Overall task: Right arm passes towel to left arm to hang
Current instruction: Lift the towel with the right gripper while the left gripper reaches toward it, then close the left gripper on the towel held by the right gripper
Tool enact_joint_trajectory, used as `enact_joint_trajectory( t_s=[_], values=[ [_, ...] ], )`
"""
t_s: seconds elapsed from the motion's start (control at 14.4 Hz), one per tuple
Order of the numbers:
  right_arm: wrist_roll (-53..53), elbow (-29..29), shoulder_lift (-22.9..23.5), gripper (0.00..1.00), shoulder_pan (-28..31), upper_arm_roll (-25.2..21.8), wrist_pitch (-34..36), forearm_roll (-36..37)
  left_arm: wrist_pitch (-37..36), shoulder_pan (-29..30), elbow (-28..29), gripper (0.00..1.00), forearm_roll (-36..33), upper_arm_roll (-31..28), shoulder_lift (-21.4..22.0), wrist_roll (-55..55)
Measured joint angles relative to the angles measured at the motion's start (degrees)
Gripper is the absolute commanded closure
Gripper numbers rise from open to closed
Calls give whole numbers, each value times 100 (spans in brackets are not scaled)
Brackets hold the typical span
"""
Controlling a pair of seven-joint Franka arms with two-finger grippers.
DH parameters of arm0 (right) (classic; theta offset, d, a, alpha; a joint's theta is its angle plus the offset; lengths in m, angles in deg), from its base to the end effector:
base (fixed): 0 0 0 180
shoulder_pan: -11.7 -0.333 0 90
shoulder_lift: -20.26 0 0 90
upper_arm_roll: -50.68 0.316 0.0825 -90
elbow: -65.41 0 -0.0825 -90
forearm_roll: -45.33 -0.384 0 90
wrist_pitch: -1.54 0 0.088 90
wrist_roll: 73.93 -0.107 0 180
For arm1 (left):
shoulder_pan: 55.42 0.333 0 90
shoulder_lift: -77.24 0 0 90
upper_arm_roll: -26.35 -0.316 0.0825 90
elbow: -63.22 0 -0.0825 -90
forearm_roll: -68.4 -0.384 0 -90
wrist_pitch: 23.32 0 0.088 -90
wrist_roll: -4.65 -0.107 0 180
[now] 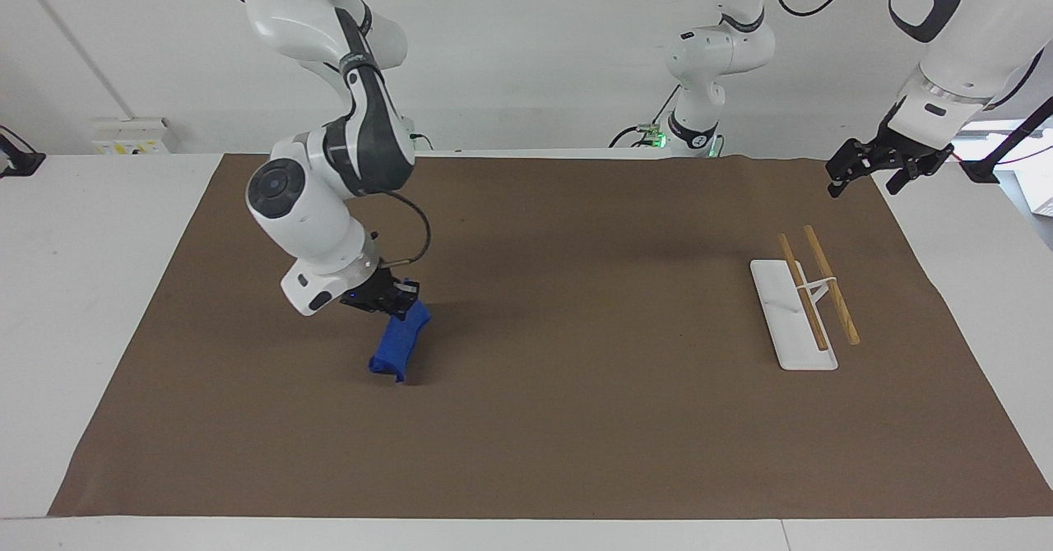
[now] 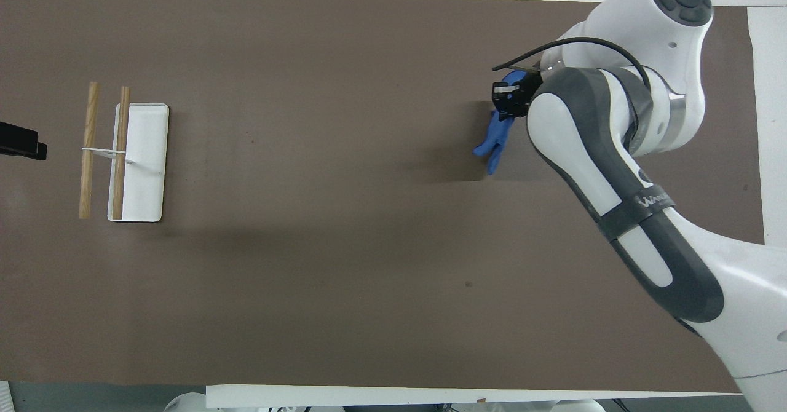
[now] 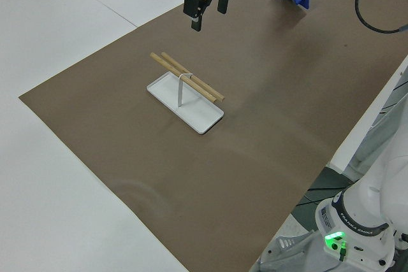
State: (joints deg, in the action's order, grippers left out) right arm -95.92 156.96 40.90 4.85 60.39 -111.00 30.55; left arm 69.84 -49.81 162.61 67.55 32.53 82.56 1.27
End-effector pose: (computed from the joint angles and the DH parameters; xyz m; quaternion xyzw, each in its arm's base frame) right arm 0.6358 0.1929 0.4305 -0.9838 0.1008 0.0446 0.1417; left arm 0.5281 -0.0062 0.6017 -0.9993 0.0347 0.0085 0.0122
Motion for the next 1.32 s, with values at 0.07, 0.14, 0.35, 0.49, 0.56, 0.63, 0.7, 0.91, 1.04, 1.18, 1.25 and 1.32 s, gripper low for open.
enact_joint_trajectory(
  t_s=[0.07, 0.14, 0.35, 0.49, 0.56, 0.63, 0.7, 0.91, 1.04, 1.18, 1.25, 1.32],
  values=[
    [-431, -37, 1, 100, -187, 2, -56, -345, 0, 0, 0, 0, 0, 0, 0, 0],
    [-855, -44, 5, 100, -348, 2, -178, -712, 0, 0, 0, 0, 0, 0, 0, 0],
    [-1835, -39, 49, 100, -649, -1, -528, -1904, -73, -115, 2, 0, 7, 56, 0, -6],
    [-2357, -37, 69, 100, -848, 0, -875, -2682, -105, -481, 116, 0, 7, 96, 29, 440],
    [-2584, -35, 80, 100, -984, 0, -1111, -2967, 0, -712, 255, 0, 7, 114, 72, 934],
    [-2817, -31, 93, 100, -1136, 1, -1362, -3171, 259, -940, 429, 0, 6, 134, 129, 1588],
    [-3036, -26, 103, 100, -1269, 1, -1571, -3337, 484, -1104, 590, 0, 9, 150, 183, 2239],
    [-3520, -7, 120, 100, -1483, 1, -1931, -3755, 910, -1458, 878, 0, 208, 163, 243, 4388],
    [-3688, 9, 129, 100, -1478, -7, -1933, -4035, 1376, -1660, 1059, 0, 283, 166, 235, 5883],
    [-3722, 10, 131, 100, -1506, -7, -1933, -4214, 1765, -1795, 1210, 0, 371, 169, 152, 7004],
    [-3731, 11, 131, 100, -1546, -7, -1953, -4248, 1910, -1861, 1244, 0, 417, 168, 77, 7400],
    [-3760, 12, 131, 100, -1603, -6, -2036, -4253, 2073, -1923, 1256, 0, 474, 171, -8, 7823]
  ],
)
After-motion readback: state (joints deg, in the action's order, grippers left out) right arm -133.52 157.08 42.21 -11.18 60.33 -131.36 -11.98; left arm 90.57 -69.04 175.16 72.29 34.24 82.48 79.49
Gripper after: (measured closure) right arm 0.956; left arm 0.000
